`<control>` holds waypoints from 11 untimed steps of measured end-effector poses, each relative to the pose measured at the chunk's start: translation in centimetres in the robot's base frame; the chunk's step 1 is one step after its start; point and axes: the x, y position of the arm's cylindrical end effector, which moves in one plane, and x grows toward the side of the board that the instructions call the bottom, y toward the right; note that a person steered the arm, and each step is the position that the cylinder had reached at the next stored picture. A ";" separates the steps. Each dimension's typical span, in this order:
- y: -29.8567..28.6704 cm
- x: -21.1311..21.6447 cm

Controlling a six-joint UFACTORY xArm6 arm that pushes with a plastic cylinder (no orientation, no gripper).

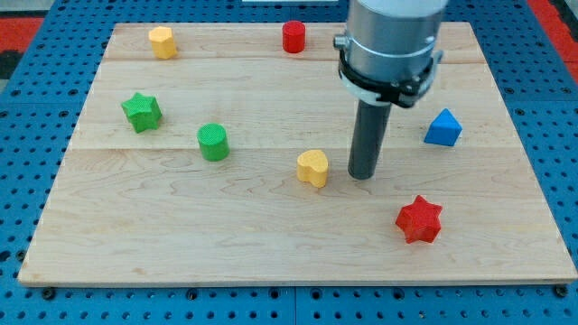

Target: Place the green circle horizontal to the yellow heart

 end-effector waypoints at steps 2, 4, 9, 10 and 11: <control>-12.5 3.4; -7.0 -10.4; -22.5 -6.8; -17.3 -1.0; -15.7 -0.9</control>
